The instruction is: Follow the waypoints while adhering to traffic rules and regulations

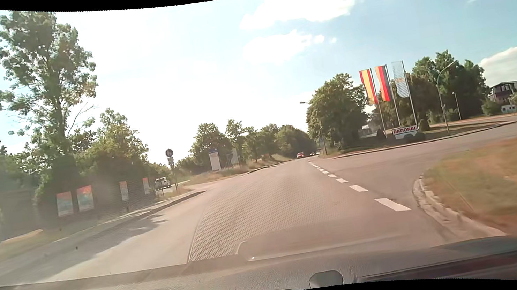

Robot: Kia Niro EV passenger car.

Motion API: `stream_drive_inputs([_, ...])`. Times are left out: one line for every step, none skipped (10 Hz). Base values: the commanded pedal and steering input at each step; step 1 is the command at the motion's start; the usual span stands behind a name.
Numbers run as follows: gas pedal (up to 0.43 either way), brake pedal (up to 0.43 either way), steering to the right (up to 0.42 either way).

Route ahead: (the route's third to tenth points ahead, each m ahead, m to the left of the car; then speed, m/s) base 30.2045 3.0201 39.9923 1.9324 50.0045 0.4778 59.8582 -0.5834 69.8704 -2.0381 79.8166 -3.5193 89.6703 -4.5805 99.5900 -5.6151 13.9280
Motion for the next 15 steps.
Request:
stream_drive_inputs([0.059,0.006,0.012])
stream_drive_inputs([0.059,0.006,0.012])
stream_drive_inputs([0.059,0.006,0.013])
stream_drive_inputs([0.047,0.006,0.012])
stream_drive_inputs([0.039,0.006,0.013])
stream_drive_inputs([0.039,0.006,0.012])
stream_drive_inputs([0.039,0.006,0.012])
stream_drive_inputs([0.039,0.006,0.012])
stream_drive_inputs([0.039,0.006,0.012])
stream_drive_inputs([0.039,0.006,0.012])
stream_drive_inputs([0.039,0.006,0.012])
stream_drive_inputs([0.039,0.006,0.012])
stream_drive_inputs([0.039,0.006,0.012])
stream_drive_inputs([0.039,0.006,0.012])
stream_drive_inputs([0.039,0.006,0.012])
